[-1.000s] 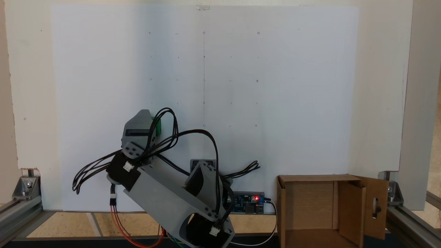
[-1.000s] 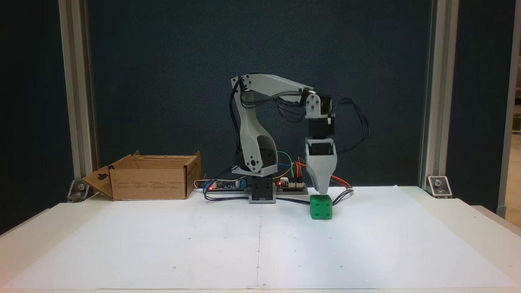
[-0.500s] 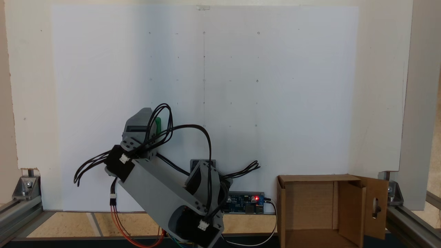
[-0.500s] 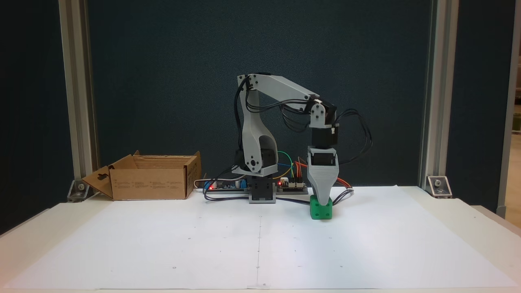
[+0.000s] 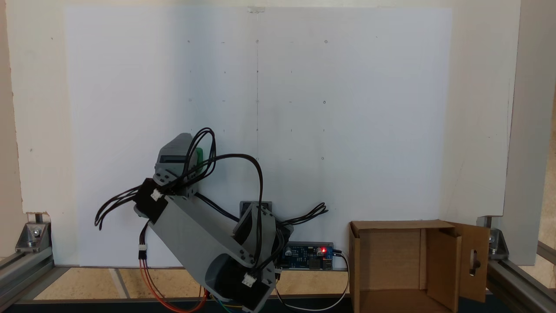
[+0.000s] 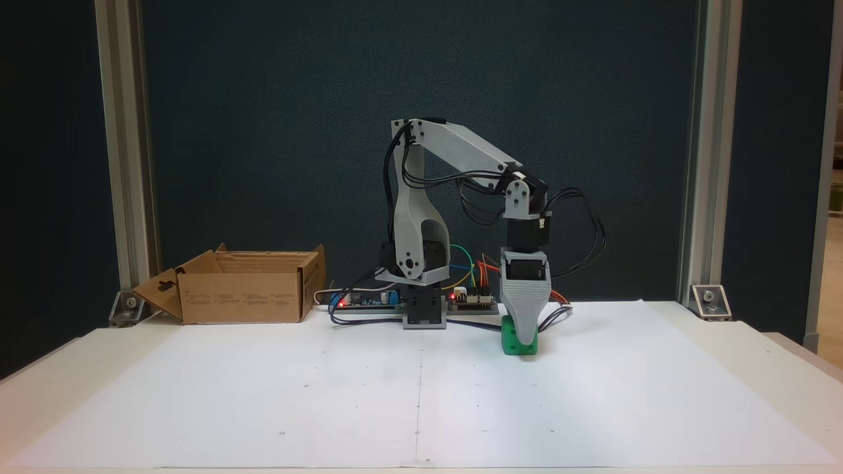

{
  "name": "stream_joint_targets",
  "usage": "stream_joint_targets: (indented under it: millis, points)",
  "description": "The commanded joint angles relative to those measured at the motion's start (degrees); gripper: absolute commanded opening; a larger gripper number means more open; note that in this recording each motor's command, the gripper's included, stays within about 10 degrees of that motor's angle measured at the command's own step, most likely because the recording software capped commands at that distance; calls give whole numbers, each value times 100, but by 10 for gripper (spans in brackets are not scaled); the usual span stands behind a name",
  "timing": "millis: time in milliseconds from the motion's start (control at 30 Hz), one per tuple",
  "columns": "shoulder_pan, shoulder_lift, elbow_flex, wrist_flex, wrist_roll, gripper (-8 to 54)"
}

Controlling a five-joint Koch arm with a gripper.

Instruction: Grasp a green dice and put it in the bin.

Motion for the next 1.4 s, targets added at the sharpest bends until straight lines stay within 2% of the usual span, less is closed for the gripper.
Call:
stream_joint_targets:
  millis: [0, 633, 733, 833, 1000, 1233, 1367]
  points:
    - [26, 9, -53, -62, 404, 423]
    - [141, -281, 149, -53, 387, 411]
    - [132, -281, 193, -44, 387, 375]
    - [141, -281, 211, -44, 378, 301]
    - [158, -281, 281, -18, 387, 128]
    - [220, 193, 193, 229, 369, 115]
    - [334, 571, -947, 1633, 369, 115]
